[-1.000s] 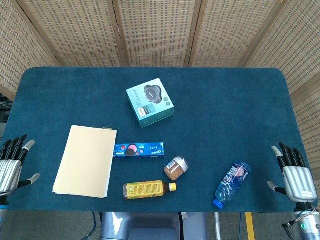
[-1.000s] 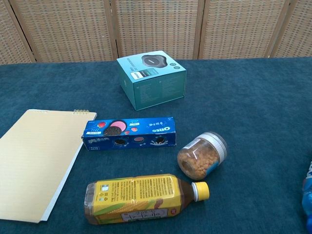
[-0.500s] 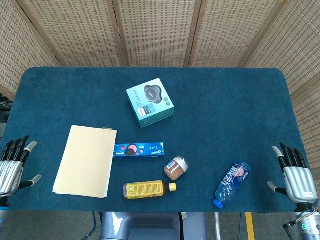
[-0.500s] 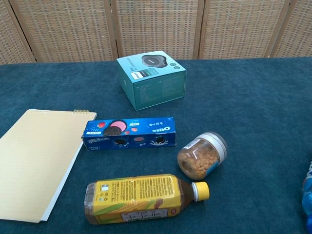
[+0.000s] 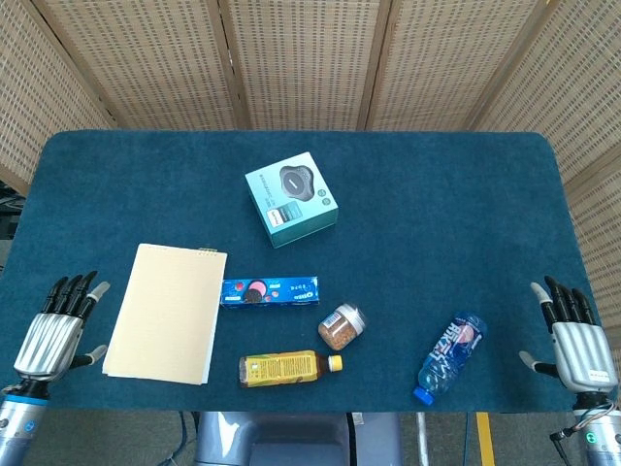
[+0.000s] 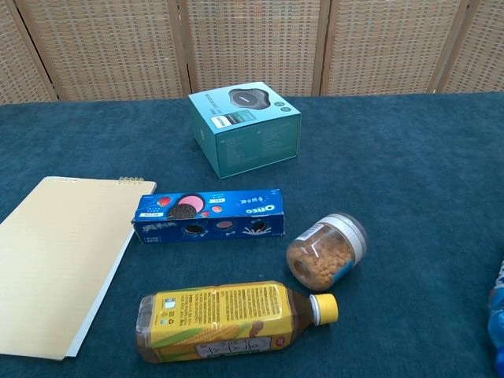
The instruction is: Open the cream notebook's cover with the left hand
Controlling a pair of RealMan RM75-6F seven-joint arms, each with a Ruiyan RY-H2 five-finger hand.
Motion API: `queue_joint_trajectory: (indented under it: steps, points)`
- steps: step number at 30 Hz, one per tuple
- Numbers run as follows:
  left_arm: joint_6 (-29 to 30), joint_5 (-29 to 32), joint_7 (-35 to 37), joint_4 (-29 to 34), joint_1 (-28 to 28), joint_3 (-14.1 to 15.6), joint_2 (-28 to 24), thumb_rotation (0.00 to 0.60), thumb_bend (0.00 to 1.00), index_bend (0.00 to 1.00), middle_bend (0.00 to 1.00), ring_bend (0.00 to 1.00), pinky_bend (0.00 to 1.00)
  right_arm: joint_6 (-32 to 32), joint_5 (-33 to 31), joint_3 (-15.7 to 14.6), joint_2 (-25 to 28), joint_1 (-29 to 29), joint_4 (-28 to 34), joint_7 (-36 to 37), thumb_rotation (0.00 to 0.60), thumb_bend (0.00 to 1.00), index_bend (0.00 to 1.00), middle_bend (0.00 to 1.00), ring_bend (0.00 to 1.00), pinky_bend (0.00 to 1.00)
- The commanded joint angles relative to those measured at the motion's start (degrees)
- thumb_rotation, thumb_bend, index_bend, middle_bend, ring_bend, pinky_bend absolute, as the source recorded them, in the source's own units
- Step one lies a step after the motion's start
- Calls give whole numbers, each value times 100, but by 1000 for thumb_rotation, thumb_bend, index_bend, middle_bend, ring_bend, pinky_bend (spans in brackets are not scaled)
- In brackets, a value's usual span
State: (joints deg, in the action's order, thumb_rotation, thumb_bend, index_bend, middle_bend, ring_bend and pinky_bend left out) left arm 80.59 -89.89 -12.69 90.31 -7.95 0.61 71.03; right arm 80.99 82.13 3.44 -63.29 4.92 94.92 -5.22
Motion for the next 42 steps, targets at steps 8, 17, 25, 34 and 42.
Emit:
queue_joint_trajectory:
  steps: [8, 17, 25, 34, 42]
  points:
    - [-117, -377, -167, -725, -68, 279, 885, 600, 136, 0, 0, 0, 0, -33, -24, 9, 14, 16, 30, 24, 600, 53, 32, 0, 0, 0]
    - [-135, -509, -198, -695, 39, 560, 973, 600, 139, 0, 0, 0, 0, -37, -40, 19, 16, 19, 38, 56, 600, 53, 32, 0, 0, 0]
    - [-150, -525, -296, -581, 138, 717, 910, 600, 143, 0, 0, 0, 0, -44, -59, 19, 22, 15, 59, 85, 600, 53, 32, 0, 0, 0]
    - [-322, -434, -343, -675, 104, 702, 1013, 600, 173, 0, 0, 0, 0, -47, -74, 24, 23, 14, 74, 108, 600, 53, 32, 0, 0, 0]
    - [-425, -379, -408, -785, 77, 680, 1125, 600, 215, 0, 0, 0, 0, -54, -78, 26, 33, 16, 88, 133, 600, 53, 32, 0, 0, 0]
